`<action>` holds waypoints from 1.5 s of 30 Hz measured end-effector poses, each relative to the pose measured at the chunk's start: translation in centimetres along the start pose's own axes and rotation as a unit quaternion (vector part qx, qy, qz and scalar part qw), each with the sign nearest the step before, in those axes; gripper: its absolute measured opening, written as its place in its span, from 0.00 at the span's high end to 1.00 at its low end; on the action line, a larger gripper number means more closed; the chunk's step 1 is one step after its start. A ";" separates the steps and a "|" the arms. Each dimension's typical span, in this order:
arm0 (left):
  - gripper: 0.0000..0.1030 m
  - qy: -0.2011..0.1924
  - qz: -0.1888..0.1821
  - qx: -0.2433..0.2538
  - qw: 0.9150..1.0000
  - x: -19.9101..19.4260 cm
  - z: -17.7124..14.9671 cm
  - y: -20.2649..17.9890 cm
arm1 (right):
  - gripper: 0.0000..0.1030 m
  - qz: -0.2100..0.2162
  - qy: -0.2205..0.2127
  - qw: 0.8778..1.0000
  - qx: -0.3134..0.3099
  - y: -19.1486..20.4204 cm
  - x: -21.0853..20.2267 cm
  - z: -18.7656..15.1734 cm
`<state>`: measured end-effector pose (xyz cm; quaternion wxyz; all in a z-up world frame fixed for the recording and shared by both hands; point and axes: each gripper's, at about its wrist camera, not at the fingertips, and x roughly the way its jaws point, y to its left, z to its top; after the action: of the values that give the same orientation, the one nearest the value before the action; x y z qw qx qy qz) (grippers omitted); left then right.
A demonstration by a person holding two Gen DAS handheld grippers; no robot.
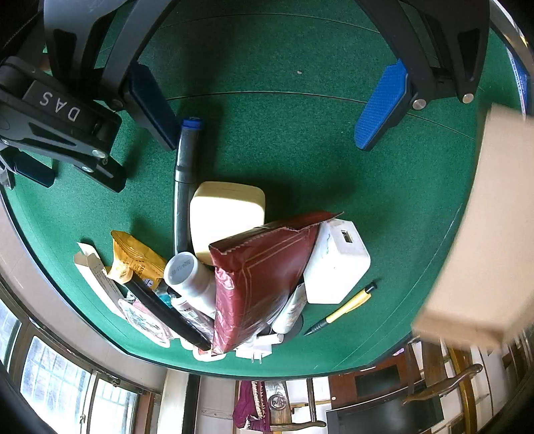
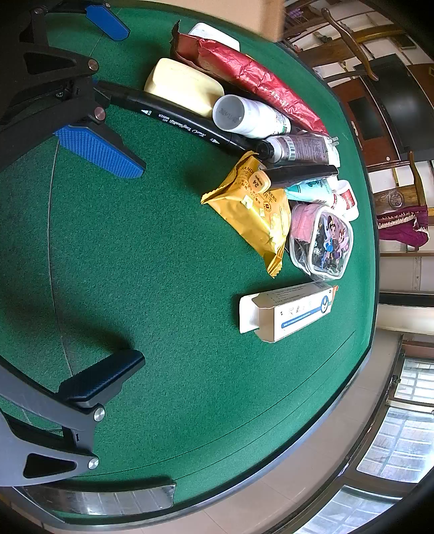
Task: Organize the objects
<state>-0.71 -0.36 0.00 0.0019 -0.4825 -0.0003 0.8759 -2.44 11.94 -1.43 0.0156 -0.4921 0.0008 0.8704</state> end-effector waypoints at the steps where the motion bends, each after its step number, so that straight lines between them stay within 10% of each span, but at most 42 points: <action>1: 0.00 0.000 0.000 0.000 1.000 0.0 0.0 0.0 | 0.00 0.000 0.000 1.000 0.000 0.0 0.0 0.0; 28: 0.00 0.000 0.001 -0.002 1.000 0.2 0.0 -0.5 | 0.00 0.120 0.022 0.984 -0.132 -4.7 0.0 0.4; 40: 0.00 0.031 -0.016 0.056 0.998 0.2 0.7 0.0 | 0.01 0.138 -0.062 0.984 -0.095 -7.2 -4.0 2.7; 45: 0.01 -0.024 -0.019 0.074 0.997 -1.6 0.7 1.0 | 0.02 0.160 -0.080 0.984 -0.022 -10.3 -3.7 6.6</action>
<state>-0.49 -1.38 1.73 0.0542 -0.4602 0.0549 0.8844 -5.86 22.21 5.30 -0.1348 -0.4146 0.0595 0.8980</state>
